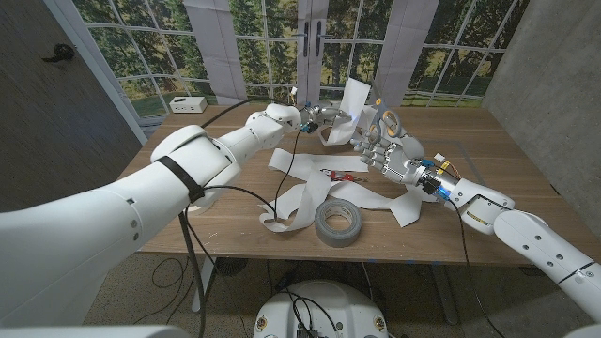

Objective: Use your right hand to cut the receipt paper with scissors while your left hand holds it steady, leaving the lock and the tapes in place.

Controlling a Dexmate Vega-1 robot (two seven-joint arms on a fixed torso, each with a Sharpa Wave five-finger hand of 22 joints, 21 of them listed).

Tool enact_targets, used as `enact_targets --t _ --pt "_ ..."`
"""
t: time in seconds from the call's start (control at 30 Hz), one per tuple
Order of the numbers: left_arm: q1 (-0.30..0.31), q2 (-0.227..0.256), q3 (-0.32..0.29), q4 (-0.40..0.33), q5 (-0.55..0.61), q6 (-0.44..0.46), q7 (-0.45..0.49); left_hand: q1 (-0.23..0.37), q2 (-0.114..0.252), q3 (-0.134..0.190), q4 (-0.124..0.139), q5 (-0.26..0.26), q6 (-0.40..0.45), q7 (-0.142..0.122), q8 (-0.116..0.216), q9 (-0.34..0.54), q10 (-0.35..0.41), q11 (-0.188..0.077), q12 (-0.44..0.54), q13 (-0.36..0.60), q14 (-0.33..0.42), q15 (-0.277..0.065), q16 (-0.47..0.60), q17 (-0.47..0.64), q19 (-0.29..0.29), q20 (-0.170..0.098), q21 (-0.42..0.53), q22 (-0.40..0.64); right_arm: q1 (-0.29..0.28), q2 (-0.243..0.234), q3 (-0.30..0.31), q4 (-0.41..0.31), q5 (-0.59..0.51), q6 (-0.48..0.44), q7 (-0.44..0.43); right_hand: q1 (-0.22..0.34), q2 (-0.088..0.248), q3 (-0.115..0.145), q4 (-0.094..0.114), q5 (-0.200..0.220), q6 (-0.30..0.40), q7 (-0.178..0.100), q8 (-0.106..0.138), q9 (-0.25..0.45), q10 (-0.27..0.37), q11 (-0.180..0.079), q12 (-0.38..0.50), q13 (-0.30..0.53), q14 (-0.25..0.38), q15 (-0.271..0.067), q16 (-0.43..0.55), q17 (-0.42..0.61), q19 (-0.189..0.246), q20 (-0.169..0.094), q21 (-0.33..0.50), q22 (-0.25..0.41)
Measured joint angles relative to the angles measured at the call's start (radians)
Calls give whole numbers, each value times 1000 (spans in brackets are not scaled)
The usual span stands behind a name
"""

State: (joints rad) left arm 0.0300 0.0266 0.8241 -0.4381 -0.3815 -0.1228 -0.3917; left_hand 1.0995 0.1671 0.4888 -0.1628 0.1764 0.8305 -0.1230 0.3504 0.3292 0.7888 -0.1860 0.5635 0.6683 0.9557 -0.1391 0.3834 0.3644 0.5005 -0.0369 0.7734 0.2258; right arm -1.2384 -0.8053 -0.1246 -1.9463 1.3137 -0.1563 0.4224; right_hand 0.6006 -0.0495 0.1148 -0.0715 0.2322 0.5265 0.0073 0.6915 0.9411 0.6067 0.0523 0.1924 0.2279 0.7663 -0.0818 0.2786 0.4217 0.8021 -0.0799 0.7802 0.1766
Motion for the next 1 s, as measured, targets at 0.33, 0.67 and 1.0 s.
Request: enact_targets --t 0.33,0.67,1.0 --pt "25 14 -44 3 -27 -81 -102 15 7 -7 1 0 -1 1 -7 12 0 0 1 0 -27 9 0 34 -107 62 0 -2 -3 -6 1 -2 -7 2 -6 4 4 4 -4 0 0 0 0 0 0 0 0 -4 0 0 0 0 0 0 -4 0" --pt "29 12 -83 55 -32 -204 -190 21 3 -11 -3 6 13 13 -7 21 0 0 13 0 -84 24 -12 54 -151 85 0 -8 -3 -12 3 -5 -13 2 -13 4 4 4 -4 -7 0 0 0 2 0 0 0 -5 2 2 0 0 5 5 -7 0" --pt "38 9 -123 76 -51 -226 -240 27 -3 -19 -3 13 39 5 -7 28 0 0 18 0 -100 29 -12 78 -178 90 0 -14 -10 -18 8 -11 -16 4 -23 4 4 4 -4 -7 0 0 0 2 0 0 0 -5 2 2 0 0 5 5 -7 0"
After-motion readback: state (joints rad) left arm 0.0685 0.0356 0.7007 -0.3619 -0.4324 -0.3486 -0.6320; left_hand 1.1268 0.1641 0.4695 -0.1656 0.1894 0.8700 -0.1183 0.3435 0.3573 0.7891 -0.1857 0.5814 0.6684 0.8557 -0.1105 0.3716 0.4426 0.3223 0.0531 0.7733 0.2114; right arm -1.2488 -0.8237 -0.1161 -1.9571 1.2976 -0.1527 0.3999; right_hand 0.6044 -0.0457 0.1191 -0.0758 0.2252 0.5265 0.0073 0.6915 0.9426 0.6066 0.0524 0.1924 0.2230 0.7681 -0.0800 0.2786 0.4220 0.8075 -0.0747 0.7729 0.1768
